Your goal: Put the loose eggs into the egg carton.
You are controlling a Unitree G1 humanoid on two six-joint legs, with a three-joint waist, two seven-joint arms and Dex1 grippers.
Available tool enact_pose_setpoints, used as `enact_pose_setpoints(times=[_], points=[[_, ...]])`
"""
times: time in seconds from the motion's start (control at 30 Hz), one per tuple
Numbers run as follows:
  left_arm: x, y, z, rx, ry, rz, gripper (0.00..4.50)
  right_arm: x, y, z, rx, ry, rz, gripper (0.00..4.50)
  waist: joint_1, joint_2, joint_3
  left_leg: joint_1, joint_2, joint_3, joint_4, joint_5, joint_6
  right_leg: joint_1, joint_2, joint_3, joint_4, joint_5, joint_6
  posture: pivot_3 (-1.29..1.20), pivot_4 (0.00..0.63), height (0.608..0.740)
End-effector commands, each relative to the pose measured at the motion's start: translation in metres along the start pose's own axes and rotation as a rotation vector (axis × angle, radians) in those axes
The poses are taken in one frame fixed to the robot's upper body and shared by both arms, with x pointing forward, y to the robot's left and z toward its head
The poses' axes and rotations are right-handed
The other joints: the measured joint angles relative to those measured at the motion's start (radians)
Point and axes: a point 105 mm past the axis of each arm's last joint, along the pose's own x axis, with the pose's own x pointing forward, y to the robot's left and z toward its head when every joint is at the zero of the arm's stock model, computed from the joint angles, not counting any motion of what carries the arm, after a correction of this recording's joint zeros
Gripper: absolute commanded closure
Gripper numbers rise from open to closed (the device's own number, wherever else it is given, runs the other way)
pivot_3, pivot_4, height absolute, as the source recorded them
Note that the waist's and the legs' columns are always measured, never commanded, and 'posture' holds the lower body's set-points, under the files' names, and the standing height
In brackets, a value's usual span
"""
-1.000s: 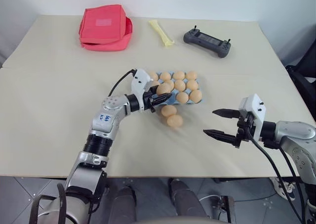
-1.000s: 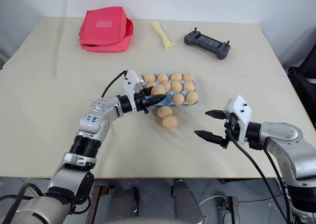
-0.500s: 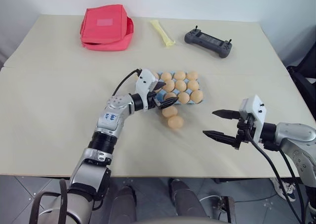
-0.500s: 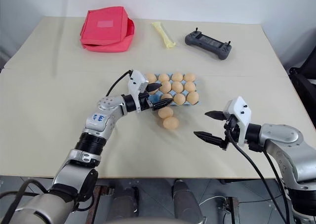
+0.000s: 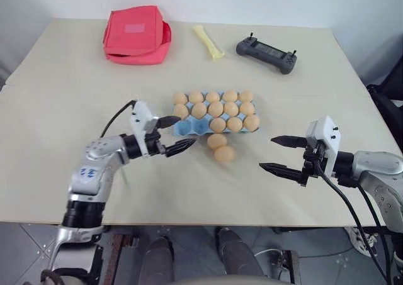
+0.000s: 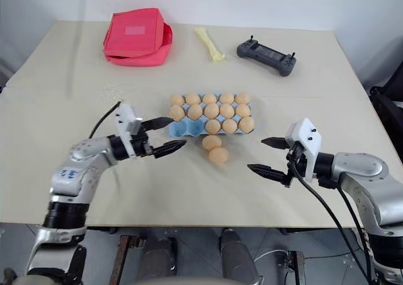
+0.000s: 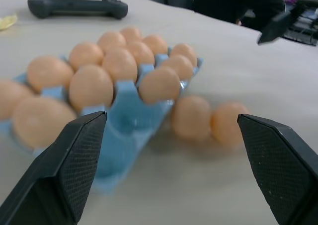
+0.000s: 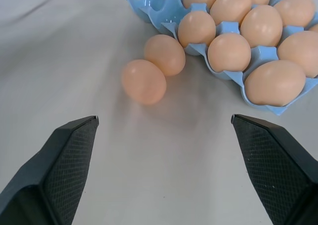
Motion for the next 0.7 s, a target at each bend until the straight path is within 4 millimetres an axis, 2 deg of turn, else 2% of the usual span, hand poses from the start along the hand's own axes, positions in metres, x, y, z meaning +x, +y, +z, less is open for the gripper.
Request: enact_pose_setpoints(times=[0.03, 0.2, 0.33, 0.4, 0.53, 0.7], points=[[-0.027, -0.003, 0.005, 0.009, 0.018, -0.007, 0.01, -0.004, -0.003, 0.010, -0.042, -0.017, 0.004, 0.00, -0.003, 0.000, 0.000, 0.000, 0.000, 0.000, 0.000, 0.000, 0.000, 0.000, 0.000, 0.000, 0.000, 0.000, 0.000, 0.00, 0.150, 0.740], [-0.054, 0.000, -0.011, 0.003, 0.093, 0.033, 0.01, -0.002, -0.004, 0.011, -0.044, -0.014, 0.016, 0.00, -0.008, 0.000, 0.000, 0.001, 0.000, 0.000, -0.001, 0.000, 0.000, 0.000, 0.000, 0.000, 0.000, -0.001, -0.001, 0.00, 0.150, 0.740], [-0.059, -0.010, -0.015, -0.013, 0.116, 0.018, 0.01, -0.002, -0.006, 0.010, -0.046, -0.011, 0.022, 0.00, -0.008, 0.000, 0.000, 0.000, 0.000, 0.000, -0.001, 0.000, 0.000, 0.000, 0.000, 0.000, -0.001, -0.001, -0.001, 0.00, 0.150, 0.740], [-0.056, -0.014, -0.014, -0.015, 0.112, 0.006, 0.01, -0.002, -0.007, 0.010, -0.047, -0.010, 0.024, 0.00, -0.005, 0.000, 0.000, 0.000, 0.000, 0.000, -0.002, 0.000, 0.000, 0.000, 0.000, 0.000, -0.001, -0.001, -0.002, 0.00, 0.150, 0.740], [-0.033, -0.036, -0.006, 0.004, 0.076, -0.083, 0.01, -0.002, -0.007, 0.009, -0.051, -0.010, 0.027, 0.00, -0.005, 0.000, 0.000, 0.000, 0.000, 0.000, -0.002, 0.000, 0.000, 0.000, 0.000, 0.000, -0.002, -0.001, -0.002, 0.00, 0.150, 0.740], [-0.012, -0.052, 0.004, 0.063, 0.030, -0.147, 0.01, -0.004, -0.008, 0.009, -0.055, -0.009, 0.024, 0.00, -0.005, 0.000, 0.000, 0.000, 0.000, 0.000, -0.002, 0.000, 0.000, 0.000, 0.000, 0.000, -0.002, -0.001, -0.002, 0.00, 0.150, 0.740]])
